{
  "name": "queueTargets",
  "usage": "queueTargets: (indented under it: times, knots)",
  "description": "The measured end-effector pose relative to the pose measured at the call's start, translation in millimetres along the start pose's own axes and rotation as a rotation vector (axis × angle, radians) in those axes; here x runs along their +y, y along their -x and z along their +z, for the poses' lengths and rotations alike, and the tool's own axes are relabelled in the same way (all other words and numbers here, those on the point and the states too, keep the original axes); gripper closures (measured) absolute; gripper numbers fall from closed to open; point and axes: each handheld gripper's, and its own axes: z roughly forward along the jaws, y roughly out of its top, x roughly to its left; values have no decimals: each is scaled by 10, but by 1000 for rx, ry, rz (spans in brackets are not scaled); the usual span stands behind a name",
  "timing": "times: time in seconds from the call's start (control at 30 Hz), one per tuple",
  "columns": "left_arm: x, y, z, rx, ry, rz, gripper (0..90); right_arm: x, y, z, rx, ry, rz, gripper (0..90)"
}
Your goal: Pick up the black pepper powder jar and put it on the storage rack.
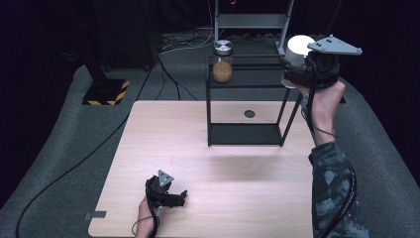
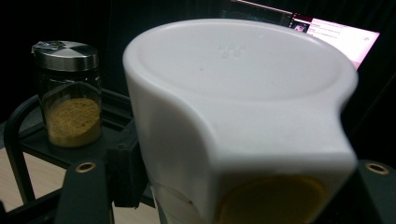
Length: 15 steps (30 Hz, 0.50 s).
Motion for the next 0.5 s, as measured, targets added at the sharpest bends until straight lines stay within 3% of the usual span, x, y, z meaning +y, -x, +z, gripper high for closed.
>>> queueTargets:
  times: [0.23,0.5]
  knots:
    - [-1,0,0,-1,1,-1,1,48,71,112,-9,-34,17,298]
    - [-1,-1,0,-2,0,1,2,84,199,238,-3,-61,77,299]
